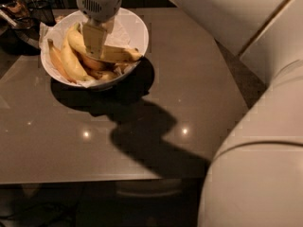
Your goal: Pick banana from white bowl
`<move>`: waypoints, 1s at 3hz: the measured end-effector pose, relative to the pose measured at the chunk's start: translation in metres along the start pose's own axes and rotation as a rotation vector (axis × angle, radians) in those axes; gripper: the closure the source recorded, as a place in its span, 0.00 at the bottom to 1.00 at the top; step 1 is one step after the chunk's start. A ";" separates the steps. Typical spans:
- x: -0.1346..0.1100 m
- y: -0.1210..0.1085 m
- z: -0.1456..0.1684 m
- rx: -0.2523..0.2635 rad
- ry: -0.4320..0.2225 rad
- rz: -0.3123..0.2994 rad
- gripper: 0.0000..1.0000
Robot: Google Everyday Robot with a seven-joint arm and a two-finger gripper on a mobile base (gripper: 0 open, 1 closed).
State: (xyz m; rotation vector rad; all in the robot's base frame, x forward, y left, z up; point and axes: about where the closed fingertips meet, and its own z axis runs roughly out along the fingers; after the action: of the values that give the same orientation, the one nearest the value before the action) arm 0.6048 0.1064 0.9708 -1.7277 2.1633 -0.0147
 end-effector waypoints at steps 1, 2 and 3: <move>0.000 -0.003 0.008 -0.021 0.013 0.013 0.43; 0.001 -0.005 0.018 -0.048 0.022 0.023 0.39; 0.002 -0.005 0.030 -0.091 0.028 0.026 0.34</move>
Offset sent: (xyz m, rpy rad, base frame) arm 0.0132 -0.0009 -0.0246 -0.0129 0.0977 -0.0216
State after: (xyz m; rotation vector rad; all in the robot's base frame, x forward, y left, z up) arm 0.6177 0.1100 0.9433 -1.7584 2.2386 0.0675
